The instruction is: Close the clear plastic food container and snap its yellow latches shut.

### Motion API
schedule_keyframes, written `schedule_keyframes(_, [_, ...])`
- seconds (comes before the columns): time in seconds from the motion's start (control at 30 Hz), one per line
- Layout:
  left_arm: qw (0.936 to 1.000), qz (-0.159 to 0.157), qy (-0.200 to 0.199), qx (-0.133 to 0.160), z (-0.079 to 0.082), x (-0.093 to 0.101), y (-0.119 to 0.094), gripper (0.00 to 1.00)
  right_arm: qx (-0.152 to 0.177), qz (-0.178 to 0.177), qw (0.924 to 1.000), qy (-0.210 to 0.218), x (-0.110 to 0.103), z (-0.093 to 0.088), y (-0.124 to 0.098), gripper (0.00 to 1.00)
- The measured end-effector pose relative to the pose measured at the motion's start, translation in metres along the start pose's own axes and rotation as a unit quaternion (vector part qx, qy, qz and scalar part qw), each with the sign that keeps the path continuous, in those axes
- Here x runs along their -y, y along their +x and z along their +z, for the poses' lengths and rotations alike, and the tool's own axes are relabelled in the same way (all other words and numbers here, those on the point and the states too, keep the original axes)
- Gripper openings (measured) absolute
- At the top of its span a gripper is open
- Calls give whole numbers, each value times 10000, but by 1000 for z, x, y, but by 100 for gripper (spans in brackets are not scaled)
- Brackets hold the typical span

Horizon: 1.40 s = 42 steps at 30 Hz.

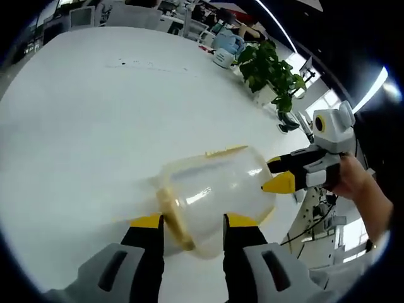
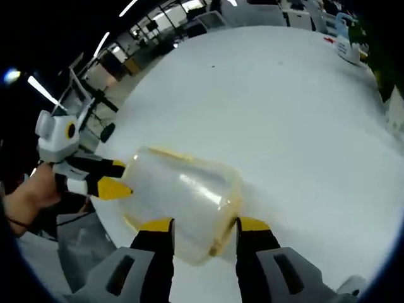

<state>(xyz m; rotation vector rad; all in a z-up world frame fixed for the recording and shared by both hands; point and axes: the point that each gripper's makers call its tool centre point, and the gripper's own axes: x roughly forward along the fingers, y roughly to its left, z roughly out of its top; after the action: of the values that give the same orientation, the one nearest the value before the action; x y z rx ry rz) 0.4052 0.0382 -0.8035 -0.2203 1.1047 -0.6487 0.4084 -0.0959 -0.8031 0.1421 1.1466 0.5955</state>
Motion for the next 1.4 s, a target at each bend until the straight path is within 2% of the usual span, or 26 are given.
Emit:
schedule_keyframes(0.03, [9991, 214, -358, 86, 1, -2, 6, 31, -211, 217, 9992, 267, -7, -10, 1, 35])
schedule_keyframes(0.07, [10000, 95, -15, -17, -2, 1, 5, 31, -75, 96, 9995, 298, 2, -9, 3, 34])
schedule_keyframes(0.1, [9999, 120, 45, -52, 0, 4, 7, 31, -99, 90, 9998, 137, 1, -10, 3, 34])
schedule_keyframes(0.3, [10000, 73, -65, 17, 0, 0, -1, 31, -174, 81, 9997, 149, 0, -5, 4, 34])
schedule_keyframes(0.5, [9999, 4, -101, 64, 1, -1, 1, 32, -72, 44, 9997, 226, -1, -2, 4, 35])
schedule_keyframes(0.7, [10000, -22, 36, -40, 2, -1, -1, 32, -96, -45, 9993, 345, -5, -2, 4, 36])
schedule_keyframes(1.13, [9998, -32, 152, 114, 3, -1, -2, 34, 163, -228, 9983, 517, -5, 1, 4, 39])
schedule_keyframes(1.4, [9999, -77, 27, 148, 4, -3, -2, 36, 329, -222, 9969, 684, -5, 0, 3, 41])
